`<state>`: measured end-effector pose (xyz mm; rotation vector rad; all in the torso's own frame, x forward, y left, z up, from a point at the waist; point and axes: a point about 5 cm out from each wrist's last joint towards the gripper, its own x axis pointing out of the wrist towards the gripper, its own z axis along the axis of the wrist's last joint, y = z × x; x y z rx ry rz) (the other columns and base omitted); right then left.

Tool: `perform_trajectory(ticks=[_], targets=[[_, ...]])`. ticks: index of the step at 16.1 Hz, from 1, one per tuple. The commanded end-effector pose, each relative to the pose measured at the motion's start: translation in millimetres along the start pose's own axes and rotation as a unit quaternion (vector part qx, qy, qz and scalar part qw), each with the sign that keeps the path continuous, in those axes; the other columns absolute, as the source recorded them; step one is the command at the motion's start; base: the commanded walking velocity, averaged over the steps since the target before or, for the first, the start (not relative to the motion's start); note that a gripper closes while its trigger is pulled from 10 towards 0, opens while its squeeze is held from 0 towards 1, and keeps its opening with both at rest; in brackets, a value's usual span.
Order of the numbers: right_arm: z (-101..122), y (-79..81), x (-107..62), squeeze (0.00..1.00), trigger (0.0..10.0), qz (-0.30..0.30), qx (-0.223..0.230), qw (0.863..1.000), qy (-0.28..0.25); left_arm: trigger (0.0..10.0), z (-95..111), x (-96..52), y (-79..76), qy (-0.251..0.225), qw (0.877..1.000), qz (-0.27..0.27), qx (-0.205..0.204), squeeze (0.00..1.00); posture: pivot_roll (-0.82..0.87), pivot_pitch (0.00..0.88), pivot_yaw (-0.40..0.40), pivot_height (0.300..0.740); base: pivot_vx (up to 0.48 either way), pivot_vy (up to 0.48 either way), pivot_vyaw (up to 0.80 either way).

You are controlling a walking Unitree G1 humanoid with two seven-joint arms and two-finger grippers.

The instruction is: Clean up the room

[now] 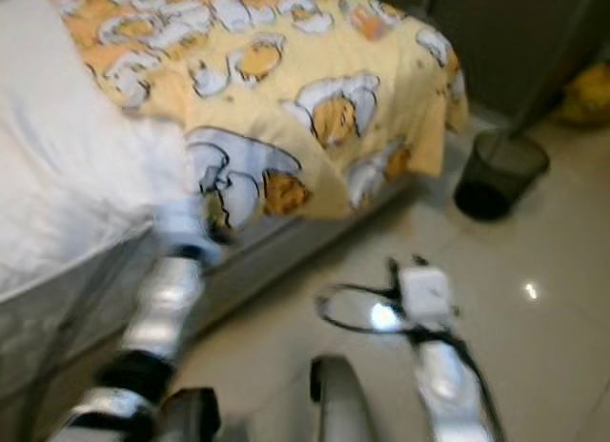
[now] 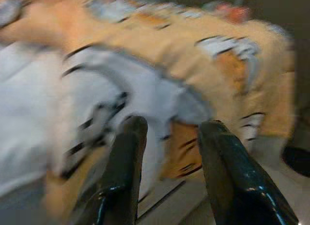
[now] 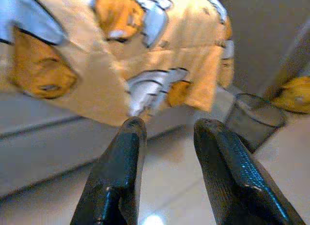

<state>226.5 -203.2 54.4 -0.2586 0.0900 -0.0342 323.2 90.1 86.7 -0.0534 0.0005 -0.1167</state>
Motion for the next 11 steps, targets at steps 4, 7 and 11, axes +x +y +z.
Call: perform_trajectory(ticks=[4,7,11], targets=[[5,10.9,3.0,0.00,10.0,0.014,0.009,1.000,-0.011,10.0,4,-0.8,11.2,0.003,0.999,0.023,0.030,1.00,-0.21,0.004,0.048,0.595,0.215,-0.072,0.00],[4,12.1,3.0,0.00,10.0,0.017,0.011,1.000,-0.011,10.0,-4,-1.8,11.7,0.028,0.998,0.023,0.045,1.00,-0.21,0.000,0.050,0.595,0.000,0.000,0.00],[6,9.4,2.5,0.00,10.0,0.015,0.011,1.000,-0.017,10.0,-6,-11.1,21.8,0.025,0.998,0.042,0.042,1.00,-0.22,0.000,0.055,0.595,0.000,0.000,0.00]])
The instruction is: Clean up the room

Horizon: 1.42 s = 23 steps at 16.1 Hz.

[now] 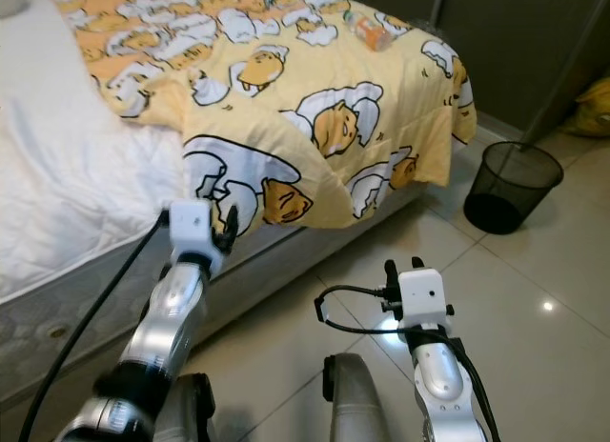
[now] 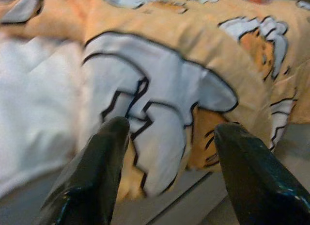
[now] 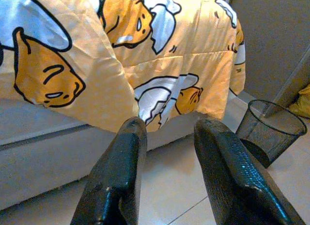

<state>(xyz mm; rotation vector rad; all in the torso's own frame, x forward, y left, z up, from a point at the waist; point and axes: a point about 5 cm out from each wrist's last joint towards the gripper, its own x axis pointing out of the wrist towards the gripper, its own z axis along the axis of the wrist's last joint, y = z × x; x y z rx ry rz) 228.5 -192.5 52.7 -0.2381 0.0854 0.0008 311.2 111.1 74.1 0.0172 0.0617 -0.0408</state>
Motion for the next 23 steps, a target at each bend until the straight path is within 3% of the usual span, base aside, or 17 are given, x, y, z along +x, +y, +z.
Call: perform_trajectory(ticks=[1,5,6,16,21,23], targets=[[4,-2.2,0.1,0.00,10.0,-0.003,0.001,1.000,-0.012,10.0,2,-0.1,4.7,0.000,1.000,0.015,-0.003,1.00,-0.22,0.000,0.055,0.595,0.000,0.000,0.00],[3,0.5,0.4,0.00,10.0,0.002,0.001,1.000,-0.011,10.0,-1,1.5,4.4,0.015,0.999,0.017,-0.039,1.00,-0.21,0.000,0.052,0.595,0.217,0.000,0.00],[3,0.3,1.3,0.00,10.0,0.002,0.000,1.000,-0.012,10.0,1,1.8,8.1,0.015,0.999,0.033,-0.033,0.00,-0.21,0.000,0.050,0.595,0.469,0.000,0.00],[3,-0.7,3.5,0.00,10.0,0.009,-0.006,1.000,-0.008,10.0,7,2.1,16.3,-0.002,0.996,0.075,-0.037,0.00,-0.21,0.000,0.035,0.595,0.477,0.000,0.00],[3,1.5,4.8,0.00,10.0,0.015,-0.005,1.000,-0.009,10.0,24,1.4,26.4,-0.044,0.995,0.089,-0.016,0.00,-0.19,0.000,0.028,0.595,0.000,0.000,0.00],[2,4.7,3.8,0.00,10.0,0.018,-0.002,1.000,-0.008,10.0,17,1.4,20.2,-0.020,0.998,0.066,-0.016,0.00,-0.19,0.005,0.031,0.595,0.000,0.000,0.00]])
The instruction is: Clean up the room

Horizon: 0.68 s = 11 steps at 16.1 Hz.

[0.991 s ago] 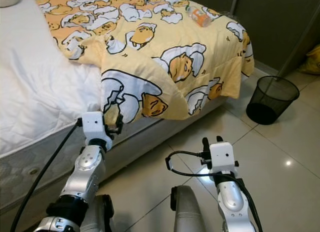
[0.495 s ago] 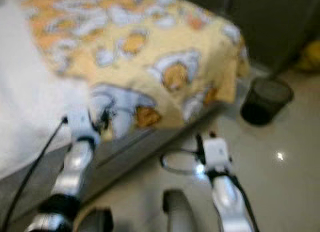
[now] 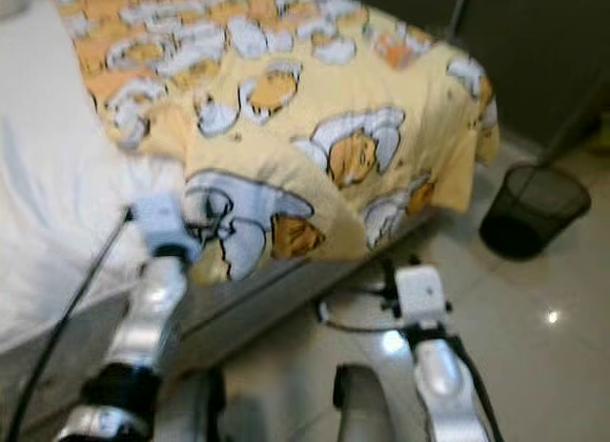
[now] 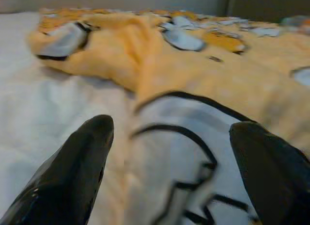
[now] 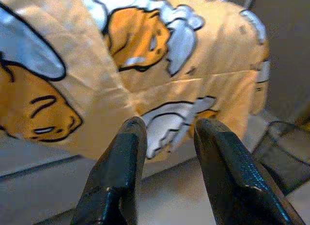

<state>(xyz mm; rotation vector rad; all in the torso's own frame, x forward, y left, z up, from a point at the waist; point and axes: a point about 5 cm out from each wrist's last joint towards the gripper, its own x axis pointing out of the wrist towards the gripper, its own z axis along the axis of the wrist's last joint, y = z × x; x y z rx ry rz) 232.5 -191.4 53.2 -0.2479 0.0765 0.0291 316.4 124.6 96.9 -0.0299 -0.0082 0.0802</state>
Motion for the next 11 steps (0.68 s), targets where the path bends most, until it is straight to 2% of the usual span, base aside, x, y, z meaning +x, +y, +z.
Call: perform_trajectory(ticks=[1,2,4,5,6,7,11], targets=[[1,4.9,-0.3,0.00,10.0,0.005,0.004,1.000,-0.002,10.0,-12,-2.1,0.5,0.036,0.999,-0.014,0.008,0.00,-0.19,0.008,0.030,0.595,0.000,0.000,0.00],[1,5.7,-0.8,0.00,10.0,0.006,0.005,1.000,-0.001,10.0,-20,-2.2,-6.5,0.065,0.997,-0.039,0.006,0.00,-0.19,0.013,0.033,0.595,0.000,0.000,0.00],[0,6.3,-2.1,0.00,10.0,0.007,0.006,1.000,0.001,10.0,-29,1.9,-8.0,0.092,0.995,-0.044,0.014,0.00,-0.19,0.019,0.032,0.595,0.000,0.000,0.00],[-1,6.7,-3.0,0.00,10.0,0.008,0.006,1.000,0.001,10.0,-28,6.2,-4.8,0.094,0.995,-0.033,0.018,0.00,-0.20,0.021,0.035,0.595,0.000,0.000,0.00],[-1,7.3,-4.5,0.00,10.0,0.008,0.006,1.000,0.002,10.0,-21,12.9,7.3,0.072,0.997,0.016,0.016,0.00,-0.20,0.025,0.038,0.595,0.000,0.000,0.00],[-1,7.2,-6.0,0.00,10.0,0.007,0.006,1.000,0.002,10.0,-15,16.4,13.4,0.058,0.997,0.035,0.027,0.00,-0.21,0.029,0.040,0.595,0.000,0.000,0.00],[-3,6.7,-10.2,0.00,10.0,0.004,0.006,1.000,0.007,10.0,-16,22.1,15.8,0.062,0.997,0.040,0.035,0.00,-0.22,0.038,0.044,0.595,0.000,0.000,0.00]])
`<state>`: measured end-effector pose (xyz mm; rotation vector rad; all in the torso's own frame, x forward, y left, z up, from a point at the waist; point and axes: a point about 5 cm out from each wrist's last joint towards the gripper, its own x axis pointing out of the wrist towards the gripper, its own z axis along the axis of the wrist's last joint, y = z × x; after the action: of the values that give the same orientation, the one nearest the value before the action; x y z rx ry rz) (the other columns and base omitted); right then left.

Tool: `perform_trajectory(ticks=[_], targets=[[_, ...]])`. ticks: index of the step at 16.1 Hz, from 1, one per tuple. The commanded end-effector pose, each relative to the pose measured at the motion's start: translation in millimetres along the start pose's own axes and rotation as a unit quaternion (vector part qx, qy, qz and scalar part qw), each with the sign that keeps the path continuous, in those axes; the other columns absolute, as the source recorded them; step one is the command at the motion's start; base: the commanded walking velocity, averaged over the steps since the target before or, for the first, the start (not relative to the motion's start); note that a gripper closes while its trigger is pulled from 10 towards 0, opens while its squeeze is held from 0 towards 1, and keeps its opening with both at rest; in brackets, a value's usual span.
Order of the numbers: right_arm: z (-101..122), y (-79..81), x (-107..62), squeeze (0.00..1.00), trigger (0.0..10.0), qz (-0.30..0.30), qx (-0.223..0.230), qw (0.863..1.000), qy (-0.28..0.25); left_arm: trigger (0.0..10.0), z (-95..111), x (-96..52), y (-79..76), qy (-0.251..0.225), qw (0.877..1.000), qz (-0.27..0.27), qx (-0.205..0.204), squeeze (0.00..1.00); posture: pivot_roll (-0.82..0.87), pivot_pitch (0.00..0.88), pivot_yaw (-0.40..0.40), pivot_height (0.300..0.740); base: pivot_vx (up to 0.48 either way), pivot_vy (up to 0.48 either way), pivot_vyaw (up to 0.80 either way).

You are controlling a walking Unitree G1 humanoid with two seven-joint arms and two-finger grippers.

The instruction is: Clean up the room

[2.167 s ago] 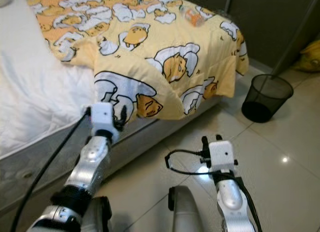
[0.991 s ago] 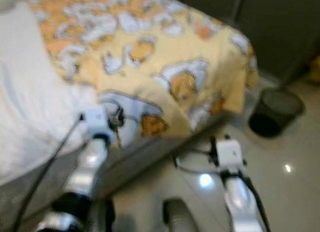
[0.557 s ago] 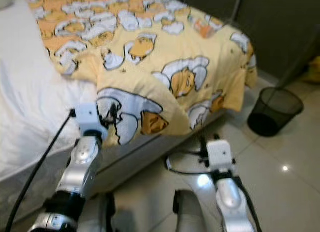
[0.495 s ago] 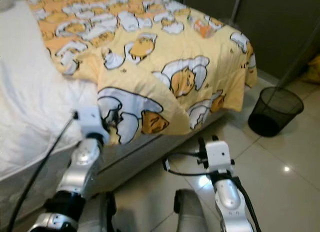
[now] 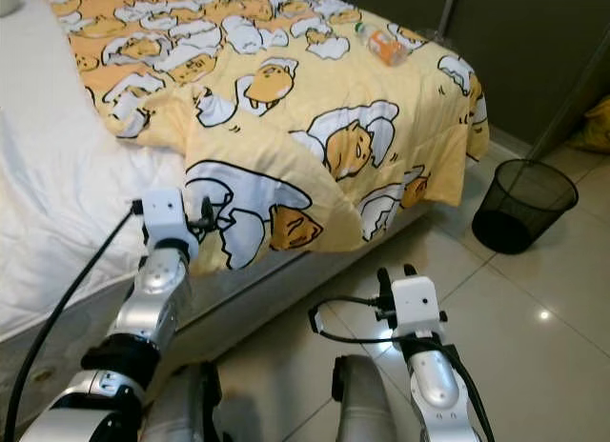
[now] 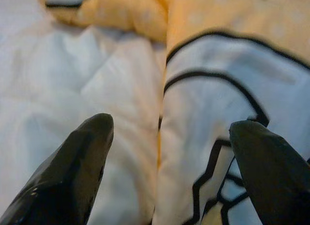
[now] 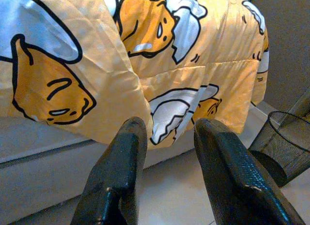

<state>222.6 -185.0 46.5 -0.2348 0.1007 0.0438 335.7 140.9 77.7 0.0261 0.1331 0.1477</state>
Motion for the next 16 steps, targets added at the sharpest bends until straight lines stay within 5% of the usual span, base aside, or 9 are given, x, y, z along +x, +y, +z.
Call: perform_trajectory(ticks=[1,7,13,15,16], targets=[[2,-1.9,-1.7,0.00,10.0,-0.006,-0.001,1.000,-0.003,10.0,1,1.2,-1.0,-0.003,1.000,0.003,0.002,0.00,-0.22,0.039,0.044,0.595,0.000,0.000,0.00],[5,-3.6,-2.6,0.00,10.0,-0.005,-0.004,1.000,-0.008,10.0,-19,-3.5,-15.5,0.038,0.999,-0.025,-0.005,0.00,-0.23,0.048,0.033,0.595,0.000,0.000,0.00],[7,-8.4,-4.6,0.00,10.0,-0.004,-0.013,1.000,-0.007,10.0,-12,8.1,-21.3,0.054,0.998,-0.035,-0.002,0.00,-0.25,0.048,0.023,0.595,0.000,0.000,0.00],[7,-8.1,-4.7,0.00,10.0,-0.004,-0.013,1.000,-0.007,0.0,-12,8.8,-22.6,0.054,0.997,-0.045,-0.018,0.00,-0.25,0.047,0.023,0.595,0.000,0.000,0.00],[7,-7.9,-4.2,0.00,10.0,-0.005,-0.013,1.000,-0.007,0.0,-13,8.9,-22.8,0.057,0.997,-0.050,-0.021,0.00,-0.25,0.044,0.026,0.595,0.000,0.000,0.00]])
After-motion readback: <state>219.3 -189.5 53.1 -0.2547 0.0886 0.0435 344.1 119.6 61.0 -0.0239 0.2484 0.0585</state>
